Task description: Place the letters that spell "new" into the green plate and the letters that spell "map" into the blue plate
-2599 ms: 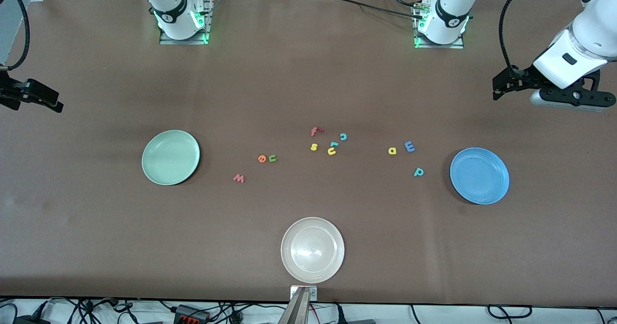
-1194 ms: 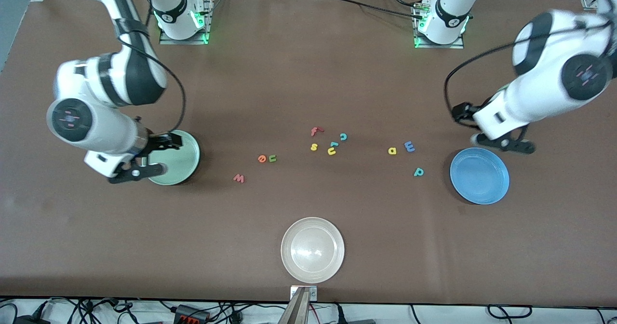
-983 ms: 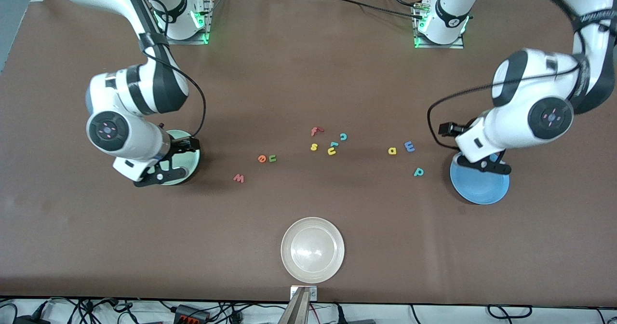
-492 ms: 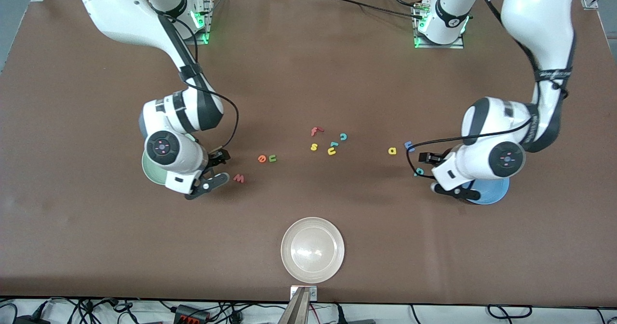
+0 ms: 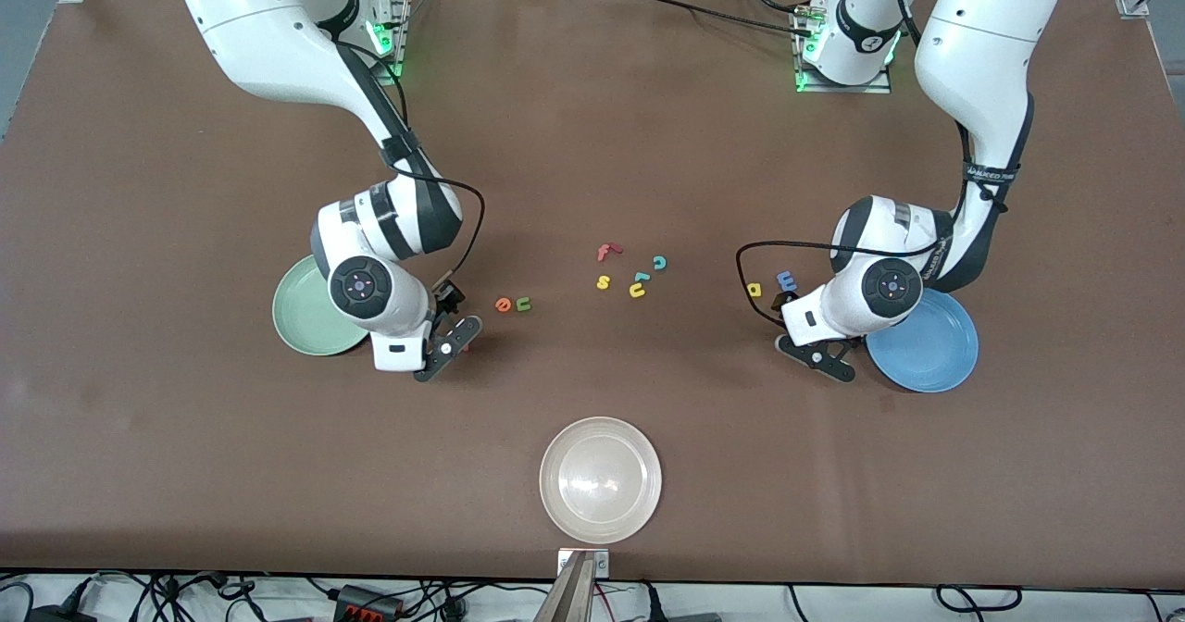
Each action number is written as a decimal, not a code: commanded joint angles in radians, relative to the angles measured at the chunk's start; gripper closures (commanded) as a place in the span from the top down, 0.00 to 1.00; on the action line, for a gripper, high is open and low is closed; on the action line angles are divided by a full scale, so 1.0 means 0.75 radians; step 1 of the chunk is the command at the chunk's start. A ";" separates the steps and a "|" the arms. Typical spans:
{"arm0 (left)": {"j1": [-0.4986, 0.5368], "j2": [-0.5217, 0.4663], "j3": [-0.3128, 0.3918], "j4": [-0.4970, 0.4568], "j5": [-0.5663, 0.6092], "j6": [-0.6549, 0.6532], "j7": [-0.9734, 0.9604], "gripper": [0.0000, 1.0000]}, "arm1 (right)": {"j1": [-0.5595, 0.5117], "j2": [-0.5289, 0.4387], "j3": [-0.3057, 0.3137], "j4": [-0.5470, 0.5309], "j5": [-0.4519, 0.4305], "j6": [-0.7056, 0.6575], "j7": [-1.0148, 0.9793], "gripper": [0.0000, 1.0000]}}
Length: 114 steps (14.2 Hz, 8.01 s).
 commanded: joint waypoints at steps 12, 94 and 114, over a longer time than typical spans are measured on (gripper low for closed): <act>0.018 -0.058 0.021 0.009 0.029 -0.054 0.041 0.09 | 0.000 0.103 0.034 0.070 0.021 0.088 -0.407 0.56; 0.335 0.064 -0.583 0.026 0.228 -0.232 -0.885 1.00 | 0.161 -0.010 0.020 -0.127 0.040 0.205 0.394 0.54; 0.420 0.030 -0.554 0.021 0.322 -0.275 -0.881 0.16 | 0.174 0.019 0.020 -0.127 0.038 0.252 0.378 0.13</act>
